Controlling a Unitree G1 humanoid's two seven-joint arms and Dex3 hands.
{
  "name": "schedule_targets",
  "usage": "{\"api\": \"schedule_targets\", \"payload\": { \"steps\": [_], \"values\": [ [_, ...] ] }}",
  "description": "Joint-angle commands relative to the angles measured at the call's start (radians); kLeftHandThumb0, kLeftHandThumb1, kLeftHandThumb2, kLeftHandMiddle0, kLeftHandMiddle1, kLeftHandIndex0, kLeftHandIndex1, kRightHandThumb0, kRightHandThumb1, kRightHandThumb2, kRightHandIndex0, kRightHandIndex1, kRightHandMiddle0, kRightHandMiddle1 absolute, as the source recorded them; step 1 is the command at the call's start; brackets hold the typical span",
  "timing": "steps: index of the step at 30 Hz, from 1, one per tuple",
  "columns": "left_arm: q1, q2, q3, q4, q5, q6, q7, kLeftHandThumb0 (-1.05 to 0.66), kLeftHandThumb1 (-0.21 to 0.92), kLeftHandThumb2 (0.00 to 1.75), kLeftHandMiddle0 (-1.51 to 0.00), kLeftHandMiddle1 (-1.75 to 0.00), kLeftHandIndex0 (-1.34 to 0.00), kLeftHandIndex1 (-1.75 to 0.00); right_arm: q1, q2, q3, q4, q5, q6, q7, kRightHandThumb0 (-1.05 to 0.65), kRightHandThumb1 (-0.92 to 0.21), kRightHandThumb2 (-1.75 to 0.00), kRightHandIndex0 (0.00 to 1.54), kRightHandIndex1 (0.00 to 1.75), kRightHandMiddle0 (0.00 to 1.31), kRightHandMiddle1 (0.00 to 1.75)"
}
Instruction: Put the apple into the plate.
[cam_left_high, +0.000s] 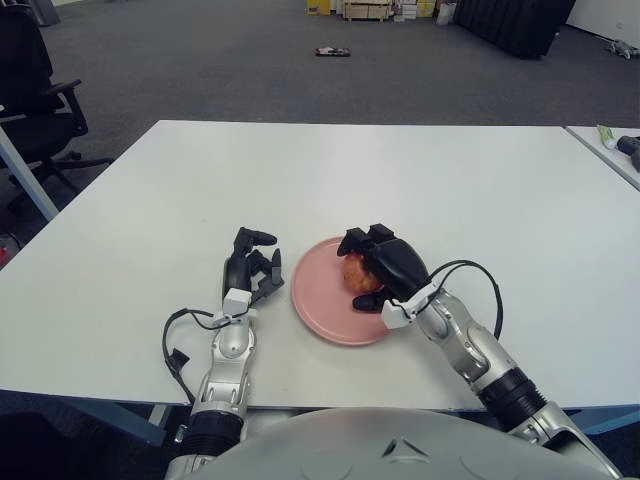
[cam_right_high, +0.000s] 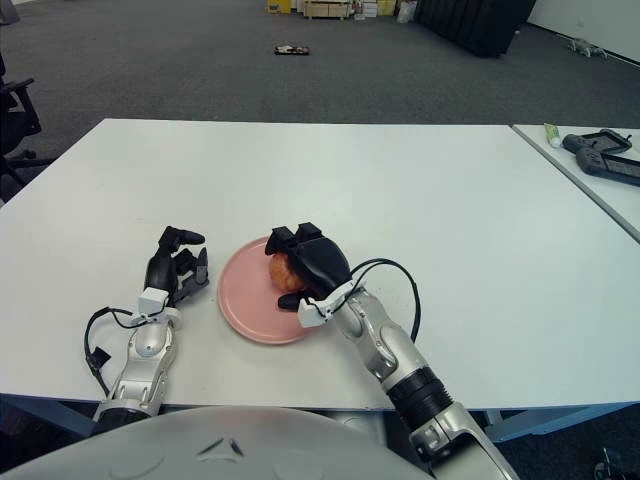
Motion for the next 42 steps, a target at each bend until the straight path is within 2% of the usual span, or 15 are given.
{"api": "schedule_targets", "payload": {
  "steps": [1,3,5,8,10,17,25,33,37,42],
  "values": [
    [0.001,0.001,0.001,0.023,-0.002,0.018,0.0,-0.4,0.59,0.98,-0.83,-1.75,-0.4,-1.75,0.022,-0.031,0.009,-0.019,0.017,-0.003,0.048,-0.8,-0.57,-0.75,0.0,0.26,0.01,0.56],
    [0.001,0.0,0.001,0.021,-0.001,0.023,0.001,-0.4,0.59,0.97,-0.82,-1.75,-0.4,-1.75,0.023,-0.034,0.009,-0.025,0.024,-0.004,0.055,-0.84,-0.6,-0.7,0.0,0.15,0.0,0.44],
    [0.003,-0.001,0.001,0.016,0.001,0.03,0.003,-0.4,0.6,0.97,-0.82,-1.75,-0.4,-1.75,0.025,-0.037,0.005,-0.033,0.042,-0.011,0.065,-0.92,-0.68,-0.6,0.0,0.06,0.0,0.22],
    [0.005,-0.002,0.001,0.012,0.001,0.033,0.003,-0.4,0.6,0.97,-0.81,-1.75,-0.4,-1.75,0.029,-0.04,0.0,-0.047,0.061,-0.012,0.079,-1.0,-0.77,-0.47,0.0,0.02,0.0,0.07],
    [0.006,-0.001,0.0,0.01,0.001,0.033,0.002,-0.4,0.6,0.97,-0.81,-1.75,-0.4,-1.75,0.032,-0.039,-0.003,-0.054,0.069,-0.011,0.085,-1.02,-0.8,-0.44,0.0,0.01,0.0,0.04],
    [0.008,0.003,-0.001,0.007,0.003,0.033,-0.002,-0.4,0.59,0.98,-0.82,-1.75,-0.4,-1.75,0.043,-0.041,-0.016,-0.082,0.08,-0.006,0.084,-1.05,-0.87,-0.28,0.0,0.0,0.0,0.0],
    [0.009,0.007,0.0,0.011,0.008,0.022,0.002,-0.4,0.59,0.98,-0.82,-1.75,-0.41,-1.75,0.069,-0.033,-0.051,-0.142,0.144,0.0,0.111,-1.05,-0.89,-0.22,0.0,0.0,0.0,0.0],
    [0.009,0.006,0.005,0.025,-0.009,0.004,-0.005,-0.4,0.61,0.96,-0.81,-1.75,-0.39,-1.75,0.128,-0.041,-0.126,-0.26,0.302,-0.003,0.163,-1.05,-0.88,-0.19,0.0,0.0,0.0,0.0],
    [0.008,0.007,0.004,0.025,-0.005,0.003,-0.004,-0.4,0.61,0.95,-0.8,-1.75,-0.39,-1.75,0.177,-0.029,-0.167,-0.342,0.431,0.023,0.215,-1.05,-0.89,-0.18,0.0,0.0,0.0,0.0],
    [0.008,0.007,0.003,0.025,0.0,0.003,0.0,-0.4,0.61,0.95,-0.81,-1.75,-0.39,-1.75,0.194,-0.021,-0.184,-0.361,0.476,0.018,0.227,-1.05,-0.91,-0.22,0.0,0.0,0.0,0.0]
  ]
}}
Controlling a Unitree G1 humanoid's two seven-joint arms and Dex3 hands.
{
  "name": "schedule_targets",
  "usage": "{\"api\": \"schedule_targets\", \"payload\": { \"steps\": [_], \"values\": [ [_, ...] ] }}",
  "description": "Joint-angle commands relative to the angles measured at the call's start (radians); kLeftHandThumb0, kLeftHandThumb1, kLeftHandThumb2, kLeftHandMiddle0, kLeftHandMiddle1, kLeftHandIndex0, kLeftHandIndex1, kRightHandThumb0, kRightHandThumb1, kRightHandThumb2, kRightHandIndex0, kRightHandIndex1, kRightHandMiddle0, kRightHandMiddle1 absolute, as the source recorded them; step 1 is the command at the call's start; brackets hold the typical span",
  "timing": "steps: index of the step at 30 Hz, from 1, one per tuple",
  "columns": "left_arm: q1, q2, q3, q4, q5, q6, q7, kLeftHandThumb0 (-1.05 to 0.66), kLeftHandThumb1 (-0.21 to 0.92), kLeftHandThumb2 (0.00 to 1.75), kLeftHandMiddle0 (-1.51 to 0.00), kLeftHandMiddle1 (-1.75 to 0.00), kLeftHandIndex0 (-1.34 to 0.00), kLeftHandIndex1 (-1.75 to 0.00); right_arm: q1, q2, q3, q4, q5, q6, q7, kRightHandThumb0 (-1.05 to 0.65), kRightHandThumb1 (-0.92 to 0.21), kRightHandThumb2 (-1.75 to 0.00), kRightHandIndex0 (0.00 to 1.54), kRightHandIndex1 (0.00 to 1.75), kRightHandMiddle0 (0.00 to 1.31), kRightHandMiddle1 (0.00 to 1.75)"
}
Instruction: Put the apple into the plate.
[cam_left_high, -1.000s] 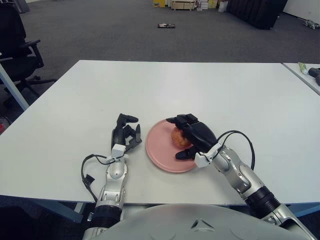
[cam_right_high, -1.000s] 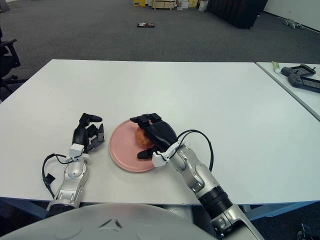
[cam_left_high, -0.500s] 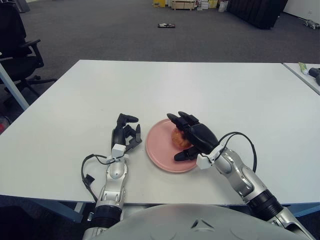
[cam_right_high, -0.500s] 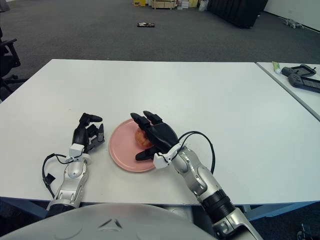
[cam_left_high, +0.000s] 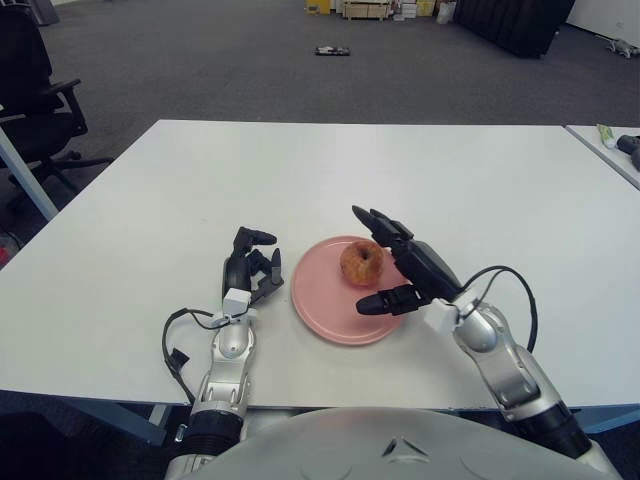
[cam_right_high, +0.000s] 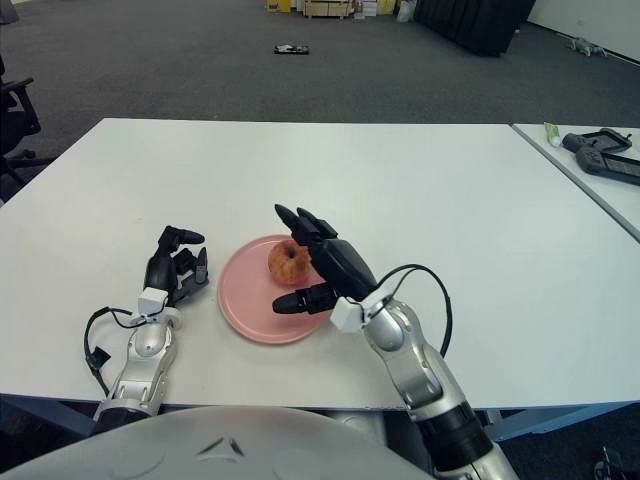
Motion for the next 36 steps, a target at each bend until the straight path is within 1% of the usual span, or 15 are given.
{"api": "schedule_targets", "payload": {
  "steps": [1,4,6,8,13,19,21,24,25,26,27,30,32,35,36],
  "values": [
    [0.006,0.007,0.002,0.023,0.003,0.012,0.001,-0.4,0.61,0.95,-0.81,-1.75,-0.39,-1.75,0.01,0.014,-0.023,-0.012,0.055,-0.004,0.005,-1.05,-0.92,-0.22,0.0,0.0,0.0,0.0],
    [0.004,0.008,0.002,0.027,0.008,0.011,0.005,-0.4,0.61,0.95,-0.82,-1.75,-0.39,-1.75,0.02,0.035,-0.061,0.025,0.153,-0.078,-0.011,-1.05,-0.92,-0.35,0.0,0.0,0.0,0.0],
    [0.002,0.01,0.002,0.03,0.012,0.007,0.009,-0.4,0.61,0.95,-0.82,-1.75,-0.39,-1.75,0.005,0.061,-0.081,0.083,0.183,-0.128,-0.039,-1.05,-0.92,-0.42,0.0,0.0,0.0,0.0],
    [0.001,0.01,0.002,0.033,0.013,0.004,0.011,-0.4,0.61,0.95,-0.82,-1.75,-0.39,-1.75,0.009,0.086,-0.09,0.096,0.194,-0.152,-0.058,-1.05,-0.92,-0.46,0.0,0.0,0.0,0.0],
    [0.001,0.01,0.003,0.034,0.011,0.006,0.01,-0.4,0.61,0.96,-0.82,-1.75,-0.39,-1.75,0.017,0.156,-0.128,0.125,0.207,-0.191,-0.135,-1.05,-0.92,-0.51,0.0,0.0,0.0,0.0],
    [0.005,0.009,0.002,0.027,0.005,0.013,0.003,-0.4,0.6,0.96,-0.82,-1.75,-0.4,-1.75,-0.002,0.23,-0.181,0.168,0.229,-0.234,-0.212,-1.05,-0.92,-0.48,0.0,0.0,0.0,0.0],
    [0.005,0.009,0.003,0.025,0.003,0.014,0.001,-0.4,0.6,0.97,-0.82,-1.75,-0.4,-1.75,-0.014,0.255,-0.205,0.201,0.256,-0.265,-0.235,-1.03,-0.92,-0.43,0.02,0.01,0.0,0.15],
    [0.006,0.009,0.003,0.024,0.003,0.016,0.0,-0.4,0.6,0.97,-0.81,-1.75,-0.4,-1.75,-0.026,0.281,-0.235,0.252,0.285,-0.312,-0.257,-0.93,-0.88,-0.42,0.11,0.11,0.0,0.54],
    [0.005,0.009,0.003,0.023,0.004,0.017,0.001,-0.4,0.59,0.97,-0.81,-1.75,-0.4,-1.75,-0.028,0.295,-0.247,0.275,0.297,-0.34,-0.271,-0.88,-0.84,-0.47,0.14,0.17,0.0,0.65],
    [0.005,0.009,0.003,0.023,0.005,0.018,0.002,-0.4,0.59,0.98,-0.82,-1.75,-0.4,-1.75,-0.03,0.305,-0.257,0.294,0.306,-0.363,-0.28,-0.75,-0.76,-0.64,0.18,0.38,0.0,0.88],
    [0.005,0.01,0.002,0.023,0.006,0.019,0.003,-0.4,0.59,0.98,-0.82,-1.75,-0.41,-1.75,-0.033,0.319,-0.267,0.309,0.305,-0.386,-0.297,-0.67,-0.7,-0.77,0.19,0.55,0.0,1.03],
    [0.005,0.011,0.002,0.022,0.007,0.02,0.002,-0.41,0.58,0.99,-0.81,-1.75,-0.41,-1.75,-0.04,0.343,-0.286,0.335,0.289,-0.425,-0.329,-0.51,-0.63,-0.97,0.25,0.82,0.1,1.23],
    [0.006,0.011,0.002,0.022,0.003,0.018,-0.002,-0.41,0.58,0.99,-0.81,-1.75,-0.41,-1.75,-0.041,0.358,-0.298,0.349,0.272,-0.439,-0.355,-0.47,-0.62,-1.03,0.27,0.9,0.14,1.28],
    [0.007,0.009,0.001,0.019,-0.004,0.021,-0.007,-0.41,0.58,0.99,-0.81,-1.75,-0.41,-1.75,-0.039,0.379,-0.312,0.362,0.246,-0.441,-0.39,-0.43,-0.63,-1.06,0.32,0.98,0.18,1.32],
    [0.007,0.009,0.002,0.018,-0.006,0.022,-0.008,-0.41,0.58,0.99,-0.81,-1.75,-0.41,-1.75,-0.038,0.384,-0.315,0.365,0.239,-0.44,-0.399,-0.41,-0.68,-0.96,0.34,1.0,0.18,1.41]
  ]
}}
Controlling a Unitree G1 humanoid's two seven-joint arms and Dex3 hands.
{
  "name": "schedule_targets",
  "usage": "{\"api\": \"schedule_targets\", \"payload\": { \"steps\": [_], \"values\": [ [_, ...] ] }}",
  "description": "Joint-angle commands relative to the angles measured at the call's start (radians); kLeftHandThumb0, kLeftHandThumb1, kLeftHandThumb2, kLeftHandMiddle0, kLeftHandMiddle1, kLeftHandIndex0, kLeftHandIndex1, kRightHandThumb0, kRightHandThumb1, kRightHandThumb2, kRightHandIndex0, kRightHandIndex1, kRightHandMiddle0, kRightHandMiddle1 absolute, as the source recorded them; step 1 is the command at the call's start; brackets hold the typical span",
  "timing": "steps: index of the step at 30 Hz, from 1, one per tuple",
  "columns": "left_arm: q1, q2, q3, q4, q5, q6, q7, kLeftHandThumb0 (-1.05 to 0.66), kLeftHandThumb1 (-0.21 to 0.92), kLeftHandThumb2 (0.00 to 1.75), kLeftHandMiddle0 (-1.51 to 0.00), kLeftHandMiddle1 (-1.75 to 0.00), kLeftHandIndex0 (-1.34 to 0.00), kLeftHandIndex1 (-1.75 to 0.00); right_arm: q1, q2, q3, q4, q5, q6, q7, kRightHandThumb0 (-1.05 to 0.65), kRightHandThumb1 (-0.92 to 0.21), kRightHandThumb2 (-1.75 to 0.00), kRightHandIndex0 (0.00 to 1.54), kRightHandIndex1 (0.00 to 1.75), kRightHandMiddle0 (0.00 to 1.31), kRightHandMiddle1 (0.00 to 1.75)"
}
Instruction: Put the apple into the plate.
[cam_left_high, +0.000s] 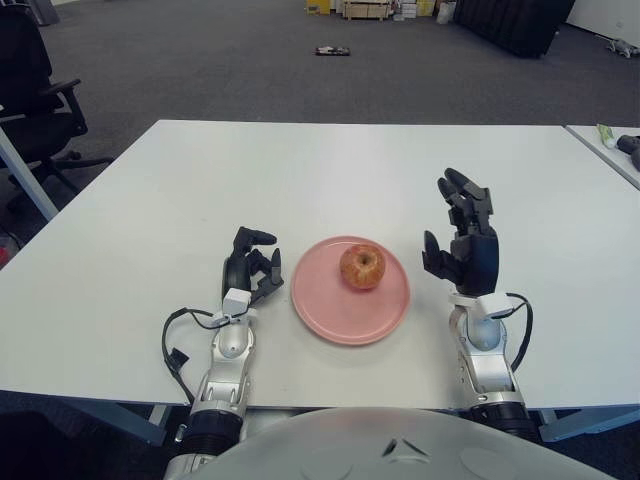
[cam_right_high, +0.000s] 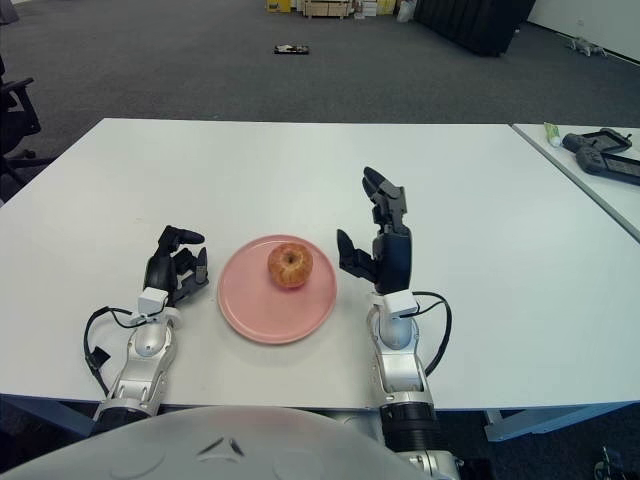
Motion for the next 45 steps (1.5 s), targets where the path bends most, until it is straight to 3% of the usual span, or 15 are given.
{"api": "schedule_targets", "payload": {
  "steps": [1,2,5,12,17,30,45],
  "values": [
    [0.01,0.005,0.002,0.014,-0.007,0.025,-0.009,-0.4,0.58,0.99,-0.81,-1.75,-0.41,-1.75,-0.017,0.023,-0.02,0.018,-0.035,-0.01,-0.039,-0.39,-0.77,-0.8,0.36,1.03,0.19,1.53],
    [0.01,0.004,0.002,0.013,-0.007,0.027,-0.009,-0.4,0.58,0.99,-0.81,-1.75,-0.41,-1.75,-0.013,0.029,-0.025,0.021,-0.061,-0.002,-0.06,-0.37,-0.82,-0.7,0.38,1.06,0.19,1.61],
    [0.01,0.004,0.001,0.011,-0.006,0.03,-0.009,-0.4,0.59,0.98,-0.81,-1.75,-0.41,-1.75,-0.009,0.039,-0.038,0.029,-0.122,0.013,-0.108,-0.37,-0.82,-0.68,0.43,1.15,0.23,1.7],
    [0.01,0.003,0.001,0.009,-0.004,0.031,-0.008,-0.4,0.59,0.98,-0.81,-1.75,-0.4,-1.75,-0.011,0.035,-0.047,0.095,-0.221,0.035,-0.194,-0.38,-0.71,-0.82,0.61,1.52,0.32,1.74],
    [0.011,0.0,0.001,0.005,-0.005,0.033,-0.006,-0.4,0.59,0.97,-0.82,-1.75,-0.4,-1.75,-0.003,0.02,-0.039,0.124,-0.207,0.079,-0.173,-0.39,-0.67,-0.87,0.75,1.71,0.35,1.75],
    [0.017,-0.005,0.001,-0.011,-0.009,0.043,-0.008,-0.4,0.6,0.97,-0.81,-1.75,-0.4,-1.75,0.016,0.011,-0.026,0.18,-0.069,0.162,-0.049,-0.39,-0.66,-0.88,0.91,1.75,0.36,1.75],
    [0.016,0.001,0.003,-0.006,-0.01,0.033,-0.011,-0.4,0.61,0.95,-0.81,-1.75,-0.39,-1.75,0.038,0.005,-0.026,0.163,-0.03,0.293,0.014,-0.39,-0.63,-0.93,0.99,1.75,0.38,1.75]
  ]
}}
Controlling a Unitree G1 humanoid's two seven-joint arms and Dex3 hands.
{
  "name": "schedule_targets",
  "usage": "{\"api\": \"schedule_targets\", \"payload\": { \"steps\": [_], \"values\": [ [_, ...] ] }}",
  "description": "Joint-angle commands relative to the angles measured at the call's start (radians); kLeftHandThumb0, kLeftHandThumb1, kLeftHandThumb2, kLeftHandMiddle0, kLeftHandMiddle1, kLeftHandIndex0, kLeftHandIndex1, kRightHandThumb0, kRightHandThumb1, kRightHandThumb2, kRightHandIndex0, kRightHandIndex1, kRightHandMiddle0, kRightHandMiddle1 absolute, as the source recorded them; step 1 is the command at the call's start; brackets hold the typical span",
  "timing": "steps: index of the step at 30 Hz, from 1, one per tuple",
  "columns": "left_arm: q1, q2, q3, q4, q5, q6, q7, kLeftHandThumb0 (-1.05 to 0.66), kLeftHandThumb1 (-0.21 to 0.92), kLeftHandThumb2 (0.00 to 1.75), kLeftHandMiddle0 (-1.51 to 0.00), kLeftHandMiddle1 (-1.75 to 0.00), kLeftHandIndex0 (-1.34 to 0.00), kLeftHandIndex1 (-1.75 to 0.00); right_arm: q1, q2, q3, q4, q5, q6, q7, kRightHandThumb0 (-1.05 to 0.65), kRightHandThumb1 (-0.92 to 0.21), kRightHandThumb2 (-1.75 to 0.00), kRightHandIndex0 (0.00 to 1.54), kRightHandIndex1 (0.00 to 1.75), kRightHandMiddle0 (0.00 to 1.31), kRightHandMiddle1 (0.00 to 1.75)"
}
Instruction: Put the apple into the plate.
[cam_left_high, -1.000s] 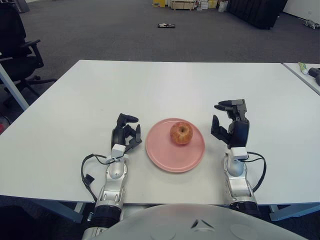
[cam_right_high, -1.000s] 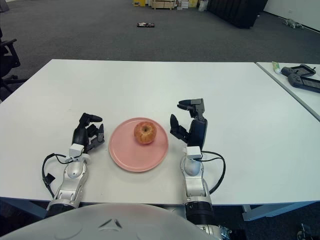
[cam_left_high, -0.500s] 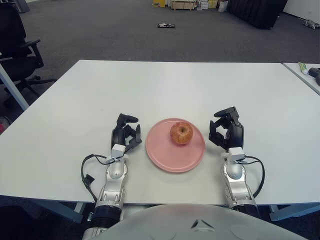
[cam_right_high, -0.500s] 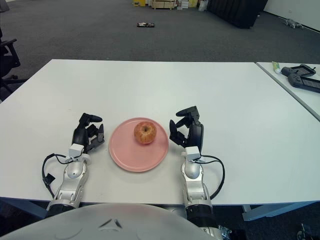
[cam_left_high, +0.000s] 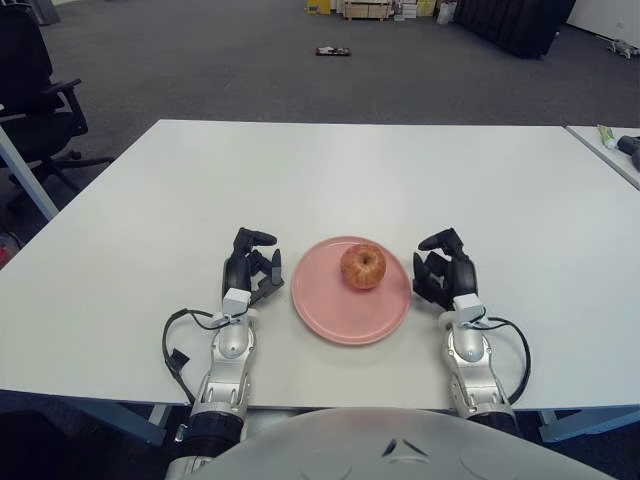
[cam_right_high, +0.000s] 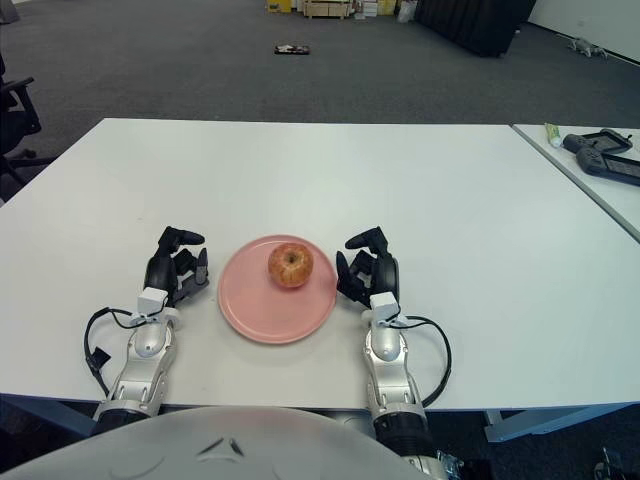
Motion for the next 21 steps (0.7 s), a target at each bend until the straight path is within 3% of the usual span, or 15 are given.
{"api": "schedule_targets", "payload": {
  "steps": [1,21],
  "values": [
    [0.007,0.008,0.002,0.014,-0.005,0.01,-0.007,-0.4,0.61,0.95,-0.81,-1.75,-0.39,-1.75,0.004,0.0,-0.001,-0.019,0.014,0.03,0.006,-0.39,-0.63,-0.93,0.99,1.75,0.38,1.75],
    [0.008,0.011,0.002,0.01,-0.009,0.014,-0.013,-0.4,0.61,0.95,-0.81,-1.75,-0.39,-1.75,0.024,0.019,-0.008,-0.018,0.02,0.033,-0.025,-0.39,-0.63,-0.93,0.96,1.75,0.38,1.75]
  ]
}}
